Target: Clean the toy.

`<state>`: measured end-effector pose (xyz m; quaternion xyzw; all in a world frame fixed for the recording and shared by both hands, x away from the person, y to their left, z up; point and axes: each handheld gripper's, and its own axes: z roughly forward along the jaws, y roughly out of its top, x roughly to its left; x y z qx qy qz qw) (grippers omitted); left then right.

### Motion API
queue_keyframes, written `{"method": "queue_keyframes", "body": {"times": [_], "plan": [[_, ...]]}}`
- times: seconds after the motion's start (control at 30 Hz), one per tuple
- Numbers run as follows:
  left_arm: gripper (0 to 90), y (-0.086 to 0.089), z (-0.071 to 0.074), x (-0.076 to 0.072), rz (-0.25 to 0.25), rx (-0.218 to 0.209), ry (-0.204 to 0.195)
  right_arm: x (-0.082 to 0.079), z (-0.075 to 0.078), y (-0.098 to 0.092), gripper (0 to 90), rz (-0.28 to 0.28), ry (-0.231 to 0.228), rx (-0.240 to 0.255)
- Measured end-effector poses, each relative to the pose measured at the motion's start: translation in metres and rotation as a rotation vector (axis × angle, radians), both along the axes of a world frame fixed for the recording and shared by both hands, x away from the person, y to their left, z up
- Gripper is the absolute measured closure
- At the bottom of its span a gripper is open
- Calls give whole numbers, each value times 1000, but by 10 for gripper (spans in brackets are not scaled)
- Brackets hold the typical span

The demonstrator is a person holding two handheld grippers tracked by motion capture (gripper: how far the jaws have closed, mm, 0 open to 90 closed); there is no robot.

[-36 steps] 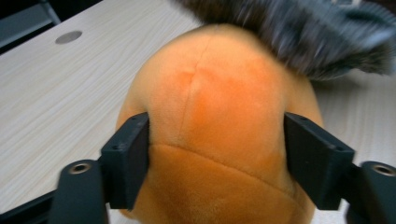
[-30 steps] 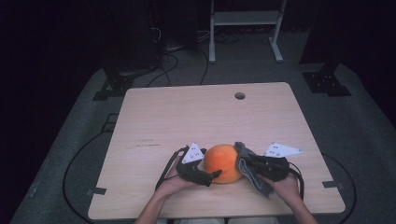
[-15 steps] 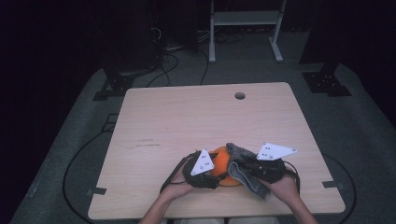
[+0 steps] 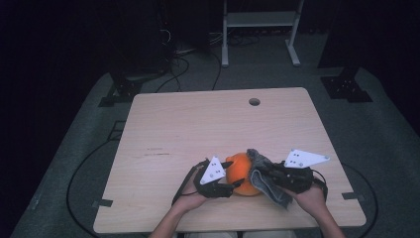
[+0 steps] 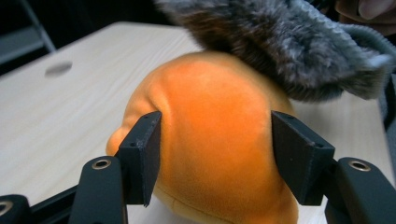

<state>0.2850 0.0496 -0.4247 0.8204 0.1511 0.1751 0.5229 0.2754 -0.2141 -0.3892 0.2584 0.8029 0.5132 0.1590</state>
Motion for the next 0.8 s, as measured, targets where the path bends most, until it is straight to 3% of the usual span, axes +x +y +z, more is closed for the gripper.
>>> {"method": "queue_keyframes", "body": {"times": [0.07, 0.1, 0.2, 0.27, 0.37, 0.43, 0.6, 0.7, 0.8], "plan": [[350, -5, 0, -4, -18, 25, -27, -4, 5, 8, 811, 22, -26, -34], [282, -5, -1, -3, -14, 23, -16, -3, 1, 12, 811, 25, -28, -67], [144, 0, -6, 6, 26, 17, 65, 4, -13, 6, 811, 4, 22, -71], [140, 1, -11, 10, 21, -15, 116, 7, -18, 0, 812, 0, 38, -57], [278, -1, -11, 5, 16, -6, 58, 7, -14, -5, 812, -20, 38, -74], [300, -3, -8, 2, 8, 3, 24, 5, -9, -5, 812, -16, 29, -68], [301, -11, -5, -7, -21, 29, -46, -7, 8, 12, 811, 84, 3, -52], [298, -11, -7, -9, -20, 54, -62, -8, 5, 22, 811, 102, -6, -94], [300, -10, -7, -8, -26, 47, -58, -4, 2, 15, 811, 60, -1, -88]]}}
